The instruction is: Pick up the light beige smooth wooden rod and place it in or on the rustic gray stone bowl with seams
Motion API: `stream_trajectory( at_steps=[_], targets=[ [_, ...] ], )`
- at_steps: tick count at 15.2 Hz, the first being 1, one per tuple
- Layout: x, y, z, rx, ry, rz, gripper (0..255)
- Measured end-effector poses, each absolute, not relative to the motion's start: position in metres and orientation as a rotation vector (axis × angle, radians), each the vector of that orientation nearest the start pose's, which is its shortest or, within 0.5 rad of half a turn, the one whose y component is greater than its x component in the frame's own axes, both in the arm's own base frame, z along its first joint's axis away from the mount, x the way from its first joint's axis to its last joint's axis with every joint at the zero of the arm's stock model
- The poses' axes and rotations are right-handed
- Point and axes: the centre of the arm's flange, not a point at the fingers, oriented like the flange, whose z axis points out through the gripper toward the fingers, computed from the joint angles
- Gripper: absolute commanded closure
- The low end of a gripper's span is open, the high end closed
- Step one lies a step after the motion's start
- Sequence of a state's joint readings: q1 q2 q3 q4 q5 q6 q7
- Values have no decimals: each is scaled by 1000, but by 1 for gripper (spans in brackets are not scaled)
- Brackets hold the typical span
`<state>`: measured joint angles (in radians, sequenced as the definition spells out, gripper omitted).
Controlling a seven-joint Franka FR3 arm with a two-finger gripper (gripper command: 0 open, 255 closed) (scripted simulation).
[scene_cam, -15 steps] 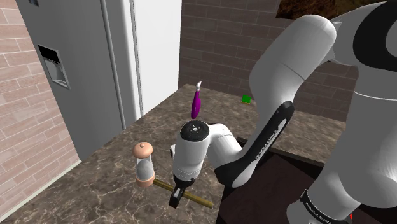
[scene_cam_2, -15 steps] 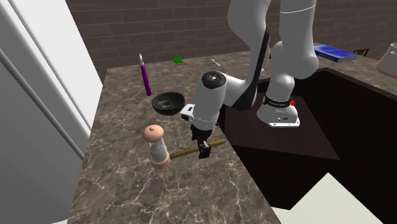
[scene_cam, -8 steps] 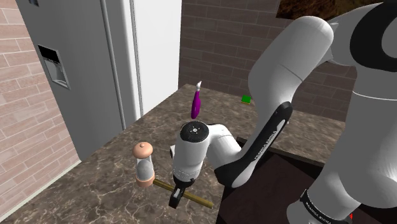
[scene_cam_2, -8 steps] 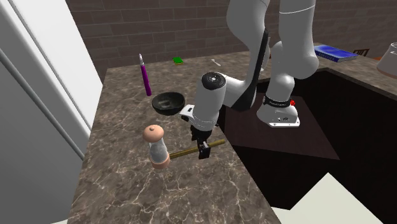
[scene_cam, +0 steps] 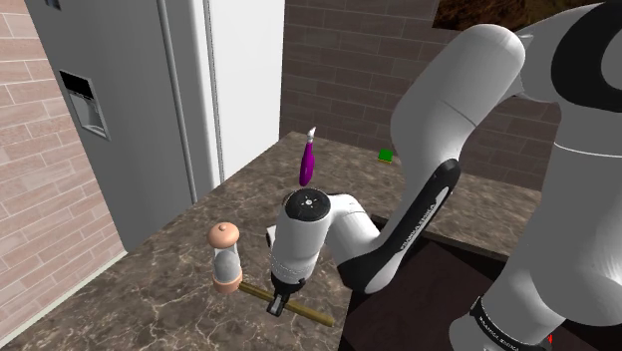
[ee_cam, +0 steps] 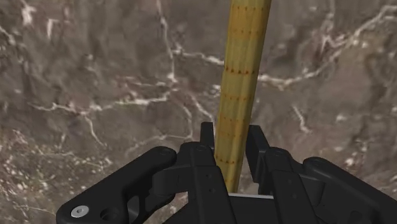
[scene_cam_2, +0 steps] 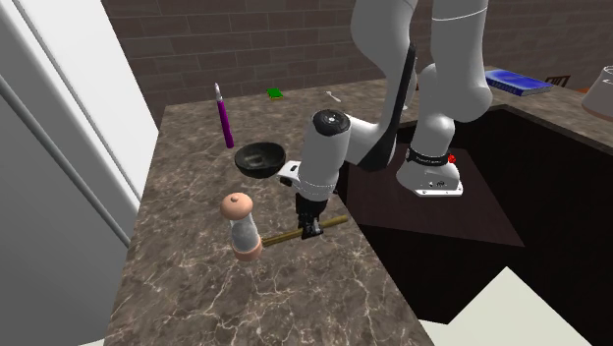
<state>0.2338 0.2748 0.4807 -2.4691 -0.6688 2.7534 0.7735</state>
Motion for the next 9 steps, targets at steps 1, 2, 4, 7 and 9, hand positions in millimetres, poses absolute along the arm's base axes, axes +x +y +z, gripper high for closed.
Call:
stream_trajectory(
  at_steps=[1,2,4,7,9],
  targets=[
    [337,336,201,-3081,-840,-235,255],
    [337,337,201,-3088,-839,-231,255],
    [337,337,206,-3097,-833,-220,255],
    [337,338,219,-3099,-831,-216,255],
    [337,338,230,-3100,-831,-216,255]
  ],
)
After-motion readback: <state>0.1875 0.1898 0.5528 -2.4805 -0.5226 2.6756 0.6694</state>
